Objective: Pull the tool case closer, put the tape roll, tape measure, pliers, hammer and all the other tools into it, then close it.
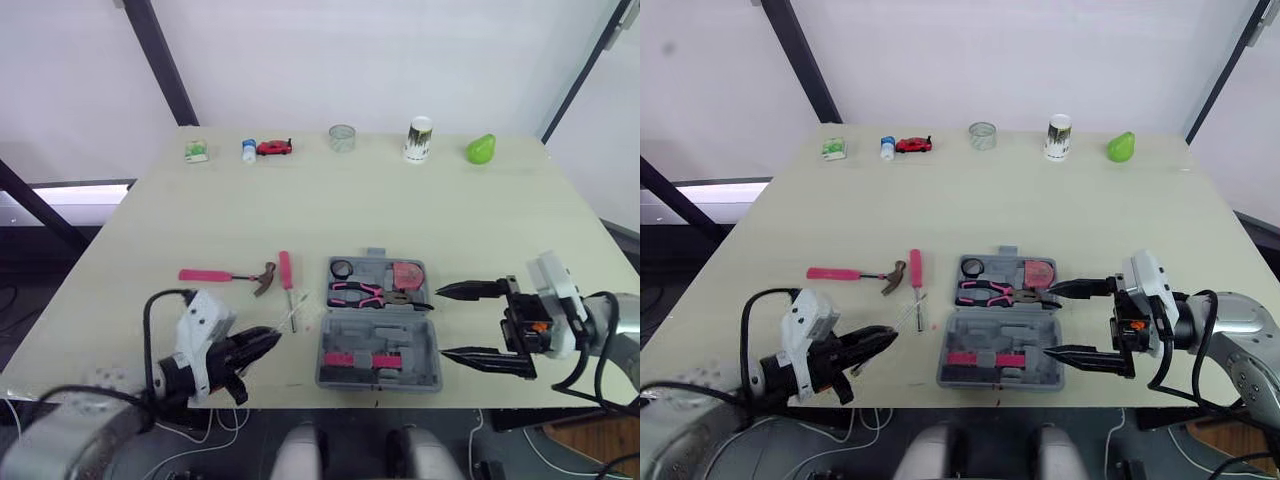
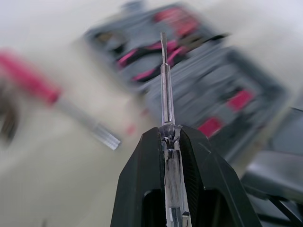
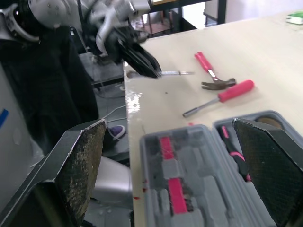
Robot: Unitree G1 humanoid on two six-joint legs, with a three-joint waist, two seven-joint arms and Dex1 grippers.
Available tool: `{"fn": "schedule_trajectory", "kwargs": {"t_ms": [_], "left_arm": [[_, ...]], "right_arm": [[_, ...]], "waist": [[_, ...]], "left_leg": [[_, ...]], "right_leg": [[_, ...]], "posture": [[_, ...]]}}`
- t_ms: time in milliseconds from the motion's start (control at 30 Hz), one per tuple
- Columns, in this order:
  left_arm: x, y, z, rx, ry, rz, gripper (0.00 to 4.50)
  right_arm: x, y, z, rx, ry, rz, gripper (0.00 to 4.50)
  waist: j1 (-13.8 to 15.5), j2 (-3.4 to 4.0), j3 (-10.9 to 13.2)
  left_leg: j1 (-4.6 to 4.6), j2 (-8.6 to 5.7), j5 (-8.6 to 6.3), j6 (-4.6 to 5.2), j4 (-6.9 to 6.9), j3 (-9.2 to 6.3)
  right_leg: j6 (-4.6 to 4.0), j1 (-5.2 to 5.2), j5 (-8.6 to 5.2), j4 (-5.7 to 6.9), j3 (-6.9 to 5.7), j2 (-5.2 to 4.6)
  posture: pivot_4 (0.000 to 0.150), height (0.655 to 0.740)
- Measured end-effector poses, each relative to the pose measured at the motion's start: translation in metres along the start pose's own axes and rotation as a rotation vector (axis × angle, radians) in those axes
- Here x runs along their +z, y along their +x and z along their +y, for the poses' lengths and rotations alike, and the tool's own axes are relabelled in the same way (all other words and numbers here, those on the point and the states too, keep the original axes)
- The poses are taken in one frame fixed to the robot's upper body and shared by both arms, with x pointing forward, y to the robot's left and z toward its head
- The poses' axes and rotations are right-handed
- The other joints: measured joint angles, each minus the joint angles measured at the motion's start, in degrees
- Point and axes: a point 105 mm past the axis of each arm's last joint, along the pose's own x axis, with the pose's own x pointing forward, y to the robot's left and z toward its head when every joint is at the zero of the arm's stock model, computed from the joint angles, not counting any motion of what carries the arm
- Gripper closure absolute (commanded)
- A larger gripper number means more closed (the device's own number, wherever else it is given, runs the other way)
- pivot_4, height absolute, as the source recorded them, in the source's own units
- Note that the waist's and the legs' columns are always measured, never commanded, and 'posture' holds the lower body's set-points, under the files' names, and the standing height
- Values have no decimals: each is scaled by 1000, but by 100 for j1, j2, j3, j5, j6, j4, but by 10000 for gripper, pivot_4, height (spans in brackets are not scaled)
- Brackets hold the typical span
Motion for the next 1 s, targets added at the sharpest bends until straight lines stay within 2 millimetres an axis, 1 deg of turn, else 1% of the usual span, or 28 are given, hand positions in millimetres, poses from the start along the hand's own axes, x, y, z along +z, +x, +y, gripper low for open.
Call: {"fn": "schedule_trajectory", "kwargs": {"t_ms": [33, 133, 200, 233, 333, 400, 433, 467, 533, 700, 800, 833, 867, 1000], "left_arm": [[12, 7, -3, -64, 68, 20, 44596], [29, 24, -9, -177, 204, 112, 44596], [36, 42, -3, -231, 227, 214, 44596], [36, 45, -1, -235, 227, 229, 44596], [33, 63, 3, -277, 246, 324, 44596], [27, 76, 4, -314, 258, 386, 44596], [21, 84, 5, -329, 264, 425, 44596], [19, 85, 6, -327, 265, 432, 44596], [15, 99, 8, -340, 287, 464, 44596], [16, 128, 7, -371, 377, 494, 44596], [17, 136, 4, -392, 404, 497, 44596], [19, 143, 0, -407, 436, 506, 44596], [21, 146, -2, -421, 457, 506, 44596], [19, 148, -1, -440, 487, 529, 44596]], "right_arm": [[0, -4, -1, -16, -5, 12, 0], [1, -11, -3, -49, -29, 31, 0], [-1, -18, -3, -87, -27, 44, 0], [-1, -18, -3, -92, -28, 45, 0], [-6, -25, -1, -126, -15, 58, 0], [-8, -29, 0, -143, -17, 74, 0], [-10, -33, 1, -157, -21, 92, 0], [-10, -34, 1, -159, -24, 97, 0], [-11, -40, 2, -175, -25, 113, 0], [-11, -48, 1, -196, -43, 141, 0], [-12, -49, 1, -204, -47, 147, 0], [-12, -50, 0, -210, -52, 150, 0], [-12, -50, 0, -214, -55, 150, 0], [-14, -51, 2, -222, -48, 156, 0]], "waist": [[6, -1, 0], [-19, -1, 1], [-19, -1, 0], [-34, 0, 0], [-60, 0, 1], [-50, -1, 1], [-28, -1, 1], [-32, -1, 2], [-17, -2, 2], [-9, -3, 3], [-32, -3, 3], [-28, -3, 3], [-29, -3, 3], [-29, -3, 3]], "left_leg": [[0, -1, 0, 0, 0, 0], [0, -3, 0, 0, -1, 1], [-1, -6, 0, 0, 0, -8], [0, -6, 0, 0, 0, -7], [-1, -5, 0, 0, -1, -10], [-1, -6, 0, 1, -1, -12], [-2, -6, 0, 1, 0, -12], [-2, -6, 0, 1, 0, -12], [-3, -6, 0, 1, 5, -13], [-8, -13, 0, 1, 9, -17], [-7, -13, 0, 1, 8, -18], [-8, -13, 1, 1, 9, -23], [-8, -13, 1, 1, 9, -22], [-8, -13, 1, 1, 9, -22]], "right_leg": [[1, 1, 1, 0, 2, 2], [21, 3, 12, -4, 9, 7], [23, 6, 13, -4, 9, 14], [24, 6, 13, -4, 11, 15], [23, 4, 12, -5, 18, 22], [23, 4, 12, -5, 18, 23], [23, 4, 12, -5, 17, 23], [23, 4, 12, -5, 18, 23], [23, 4, 12, -5, 17, 23], [24, 7, 12, -5, 23, 25], [24, 6, 11, -5, 27, 27], [24, 6, 11, -4, 25, 29], [24, 6, 11, -4, 25, 30], [24, 6, 12, -4, 26, 29]], "posture": [[1500, 7400], [1500, 7400], [1500, 7400], [1500, 7400], [1500, 7400], [1500, 7400], [1500, 7400], [1500, 7400], [1500, 7400], [1500, 7400], [1500, 7400], [1500, 7400], [1500, 7400], [1500, 7400]]}}
